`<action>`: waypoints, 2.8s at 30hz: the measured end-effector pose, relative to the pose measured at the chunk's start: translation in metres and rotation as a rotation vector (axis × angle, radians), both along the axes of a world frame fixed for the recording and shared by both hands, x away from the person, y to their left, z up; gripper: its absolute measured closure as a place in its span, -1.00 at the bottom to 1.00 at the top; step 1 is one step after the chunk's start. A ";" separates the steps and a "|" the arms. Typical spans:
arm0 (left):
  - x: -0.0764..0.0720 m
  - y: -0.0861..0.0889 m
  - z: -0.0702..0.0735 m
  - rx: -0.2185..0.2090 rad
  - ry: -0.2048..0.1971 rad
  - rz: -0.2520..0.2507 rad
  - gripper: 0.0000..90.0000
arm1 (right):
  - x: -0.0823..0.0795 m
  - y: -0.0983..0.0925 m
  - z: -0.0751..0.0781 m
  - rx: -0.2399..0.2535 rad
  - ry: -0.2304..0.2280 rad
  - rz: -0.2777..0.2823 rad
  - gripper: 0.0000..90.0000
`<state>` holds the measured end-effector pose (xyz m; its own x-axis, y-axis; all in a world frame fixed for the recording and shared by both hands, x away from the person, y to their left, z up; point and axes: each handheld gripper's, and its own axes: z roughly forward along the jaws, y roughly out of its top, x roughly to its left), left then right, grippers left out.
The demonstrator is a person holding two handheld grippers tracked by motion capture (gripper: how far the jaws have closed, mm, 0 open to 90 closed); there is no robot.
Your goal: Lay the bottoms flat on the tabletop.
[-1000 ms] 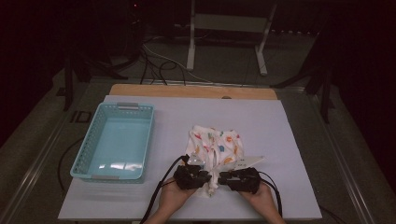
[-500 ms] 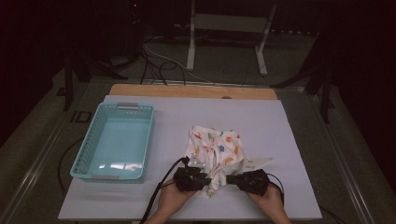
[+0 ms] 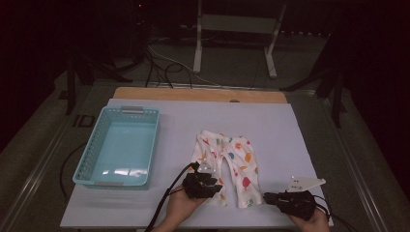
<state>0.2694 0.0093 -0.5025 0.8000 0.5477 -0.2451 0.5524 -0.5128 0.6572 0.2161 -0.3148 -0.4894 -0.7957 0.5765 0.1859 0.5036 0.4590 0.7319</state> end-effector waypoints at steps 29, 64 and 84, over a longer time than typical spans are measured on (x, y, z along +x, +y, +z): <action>-0.017 -0.053 0.001 0.028 0.030 -0.146 1.00 | 0.013 0.004 -0.013 0.037 -0.003 0.001 0.51; 0.007 0.030 -0.002 0.097 0.021 0.051 1.00 | 0.024 0.043 -0.018 0.024 0.013 0.105 0.68; -0.007 0.014 0.002 0.046 0.021 -0.014 1.00 | 0.017 0.047 -0.025 -0.090 -0.031 0.118 1.00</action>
